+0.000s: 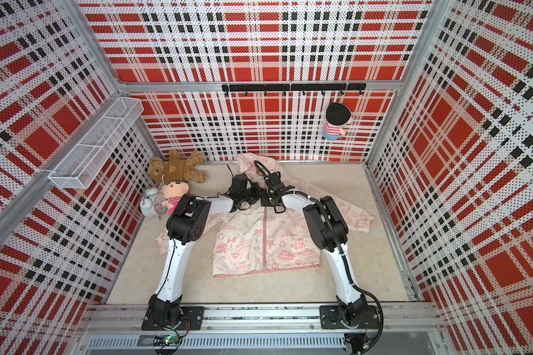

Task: Unzip the jacket
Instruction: Unzip the zipper on the jacket.

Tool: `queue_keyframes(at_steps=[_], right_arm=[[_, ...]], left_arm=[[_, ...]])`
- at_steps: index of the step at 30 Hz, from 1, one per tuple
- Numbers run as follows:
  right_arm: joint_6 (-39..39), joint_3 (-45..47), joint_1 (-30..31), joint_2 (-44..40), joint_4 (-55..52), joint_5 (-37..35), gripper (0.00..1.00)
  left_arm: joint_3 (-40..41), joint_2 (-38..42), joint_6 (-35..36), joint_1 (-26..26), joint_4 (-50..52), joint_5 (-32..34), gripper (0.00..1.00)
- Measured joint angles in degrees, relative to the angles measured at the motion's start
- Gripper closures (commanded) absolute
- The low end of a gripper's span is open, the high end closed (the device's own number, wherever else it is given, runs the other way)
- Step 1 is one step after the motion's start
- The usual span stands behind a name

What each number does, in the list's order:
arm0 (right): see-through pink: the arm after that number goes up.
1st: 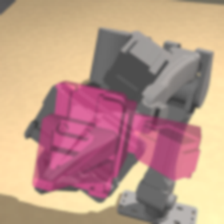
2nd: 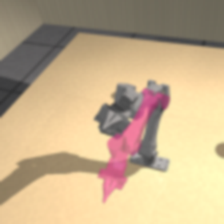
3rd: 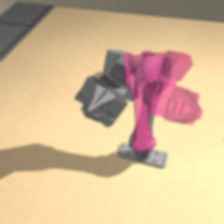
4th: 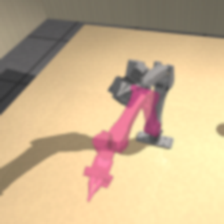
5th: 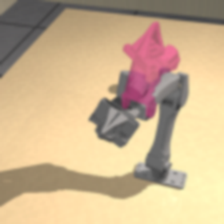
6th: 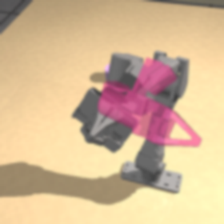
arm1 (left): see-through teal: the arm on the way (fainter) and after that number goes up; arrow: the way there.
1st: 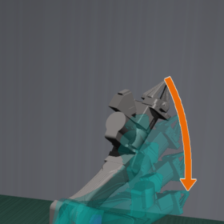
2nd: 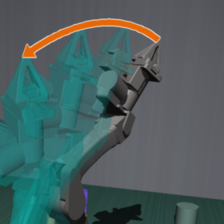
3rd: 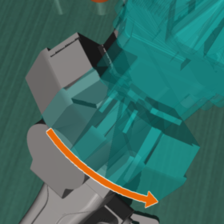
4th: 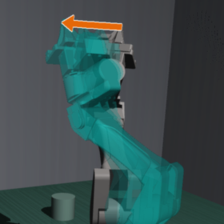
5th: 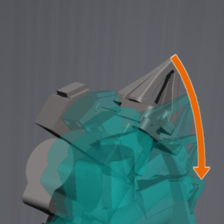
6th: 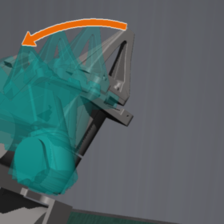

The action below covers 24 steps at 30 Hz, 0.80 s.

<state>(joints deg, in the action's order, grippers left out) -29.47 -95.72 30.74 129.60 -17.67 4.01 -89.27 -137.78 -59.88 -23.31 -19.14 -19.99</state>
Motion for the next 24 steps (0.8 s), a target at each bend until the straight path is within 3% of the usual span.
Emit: queue_keyframes(at_steps=[24], right_arm=[[-0.1,7.6,1.8,-4.7,3.1,-0.4,1.0]], left_arm=[[1.1,-1.4,-4.3,0.9,-7.3,0.5,1.0]])
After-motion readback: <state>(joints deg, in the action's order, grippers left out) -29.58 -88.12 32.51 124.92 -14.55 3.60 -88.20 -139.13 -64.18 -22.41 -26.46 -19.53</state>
